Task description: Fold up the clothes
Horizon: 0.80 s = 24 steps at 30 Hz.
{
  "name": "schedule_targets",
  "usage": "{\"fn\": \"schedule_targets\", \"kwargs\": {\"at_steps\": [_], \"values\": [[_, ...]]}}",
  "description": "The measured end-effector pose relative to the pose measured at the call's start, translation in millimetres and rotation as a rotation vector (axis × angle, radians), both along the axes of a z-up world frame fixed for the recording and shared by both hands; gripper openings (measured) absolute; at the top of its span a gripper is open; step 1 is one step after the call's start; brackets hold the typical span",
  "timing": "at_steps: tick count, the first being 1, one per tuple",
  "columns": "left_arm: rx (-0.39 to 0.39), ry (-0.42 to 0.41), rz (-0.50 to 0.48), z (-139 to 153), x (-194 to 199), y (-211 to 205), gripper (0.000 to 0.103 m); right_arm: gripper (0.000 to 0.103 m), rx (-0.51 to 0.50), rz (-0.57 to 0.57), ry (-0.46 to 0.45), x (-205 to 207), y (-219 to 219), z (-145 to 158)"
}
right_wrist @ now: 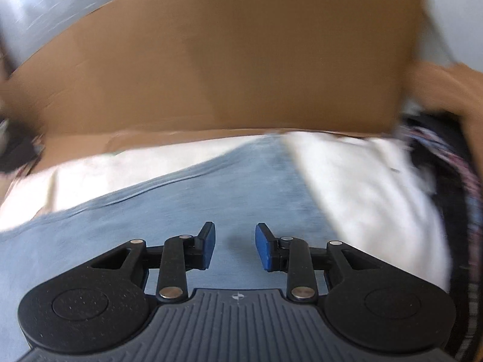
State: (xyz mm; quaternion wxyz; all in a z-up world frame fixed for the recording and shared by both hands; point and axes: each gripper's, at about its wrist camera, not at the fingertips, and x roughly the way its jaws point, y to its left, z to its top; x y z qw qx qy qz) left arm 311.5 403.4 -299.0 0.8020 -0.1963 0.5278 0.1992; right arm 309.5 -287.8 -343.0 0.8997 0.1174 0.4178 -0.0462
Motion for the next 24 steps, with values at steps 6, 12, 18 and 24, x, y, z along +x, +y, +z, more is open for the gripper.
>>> {"fn": "schedule_targets", "kwargs": {"at_steps": [6,12,18,24], "values": [[0.052,-0.047,-0.08,-15,29,2,0.062,0.036,-0.004,0.247,0.02,5,82,-2],[0.061,-0.084,-0.073,-20,52,15,0.065,0.036,-0.04,0.424,0.048,11,157,-13],[0.049,-0.069,-0.135,-3,49,-7,0.047,0.036,-0.061,0.383,0.045,34,180,-21],[-0.025,-0.101,-0.284,17,38,-59,0.053,0.036,-0.058,0.326,0.029,58,182,-28]]}}
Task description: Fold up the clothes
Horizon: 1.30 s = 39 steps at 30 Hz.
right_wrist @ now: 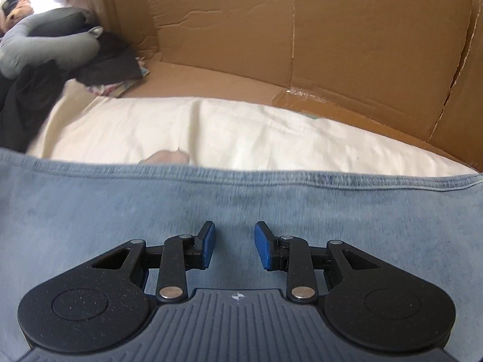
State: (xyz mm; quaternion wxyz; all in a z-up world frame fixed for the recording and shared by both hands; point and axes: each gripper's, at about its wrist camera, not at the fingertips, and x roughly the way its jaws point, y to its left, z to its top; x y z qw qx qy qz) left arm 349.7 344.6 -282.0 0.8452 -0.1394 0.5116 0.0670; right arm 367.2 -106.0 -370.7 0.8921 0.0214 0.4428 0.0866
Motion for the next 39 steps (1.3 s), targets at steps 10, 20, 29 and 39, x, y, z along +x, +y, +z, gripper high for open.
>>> {"fn": "schedule_targets", "kwargs": {"at_steps": [10,20,29,39], "values": [[-0.055,0.017,-0.205,-23,-1,-111,0.049,0.036,-0.005,-0.052,0.001,38,5,-4],[0.052,0.019,-0.245,-46,20,-165,0.059,0.036,0.004,-0.047,-0.008,38,2,-4],[0.18,-0.039,-0.226,-45,30,-163,0.054,0.037,0.064,-0.036,-0.044,19,-3,11],[0.049,0.049,-0.138,-32,42,-144,0.05,0.038,0.154,0.065,-0.028,0,-8,56]]}}
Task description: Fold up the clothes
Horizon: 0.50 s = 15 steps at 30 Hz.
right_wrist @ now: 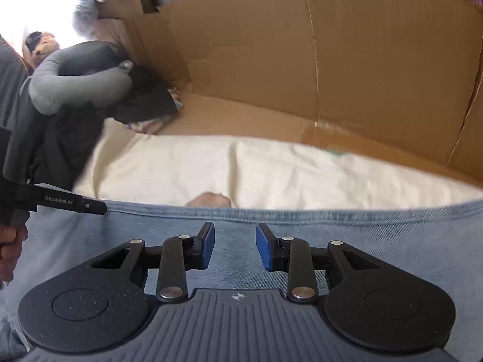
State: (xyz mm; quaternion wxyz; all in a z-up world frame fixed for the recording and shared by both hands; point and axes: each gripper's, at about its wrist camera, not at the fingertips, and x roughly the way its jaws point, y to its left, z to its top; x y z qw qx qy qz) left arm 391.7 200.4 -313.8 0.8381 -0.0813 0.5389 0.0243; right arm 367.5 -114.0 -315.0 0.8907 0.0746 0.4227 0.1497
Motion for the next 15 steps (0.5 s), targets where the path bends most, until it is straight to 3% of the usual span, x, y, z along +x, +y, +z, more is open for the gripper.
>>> {"fn": "schedule_targets", "kwargs": {"at_steps": [2,6,7,10,15], "values": [[-0.034,0.031,0.053,18,-10,9,0.055,0.051,0.014,-0.009,0.026,-2,-3,16],[-0.021,0.007,0.097,62,-25,20,0.083,0.053,0.021,-0.012,0.053,-16,-10,64],[-0.033,0.005,0.105,72,-25,22,0.086,0.057,0.016,-0.012,0.052,-22,-12,78],[-0.042,-0.014,0.089,109,-32,23,0.088,0.076,0.007,-0.022,0.03,-42,-18,123],[-0.038,-0.059,0.04,173,-65,16,0.093,0.091,-0.043,-0.02,0.003,-77,-20,193]]}}
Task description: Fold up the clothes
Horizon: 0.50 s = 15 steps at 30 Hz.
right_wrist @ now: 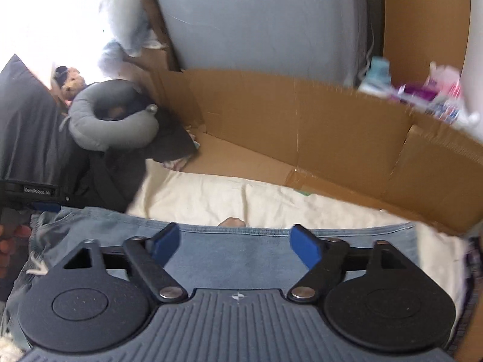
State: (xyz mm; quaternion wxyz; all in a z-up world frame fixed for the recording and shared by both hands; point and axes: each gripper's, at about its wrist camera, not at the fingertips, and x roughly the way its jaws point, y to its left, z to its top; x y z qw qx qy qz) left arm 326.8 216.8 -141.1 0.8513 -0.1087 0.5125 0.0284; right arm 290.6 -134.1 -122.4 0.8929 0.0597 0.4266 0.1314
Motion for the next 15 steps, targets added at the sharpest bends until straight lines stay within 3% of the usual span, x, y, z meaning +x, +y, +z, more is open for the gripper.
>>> {"fn": "schedule_targets", "kwargs": {"at_steps": [6,15], "values": [[0.028,-0.059,-0.036,69,-53,-7,0.099,0.093,-0.018,0.02,0.005,-37,4,72],[0.016,-0.058,-0.021,141,-125,5,0.099,0.093,-0.002,-0.015,-0.046,-100,4,167]]}}
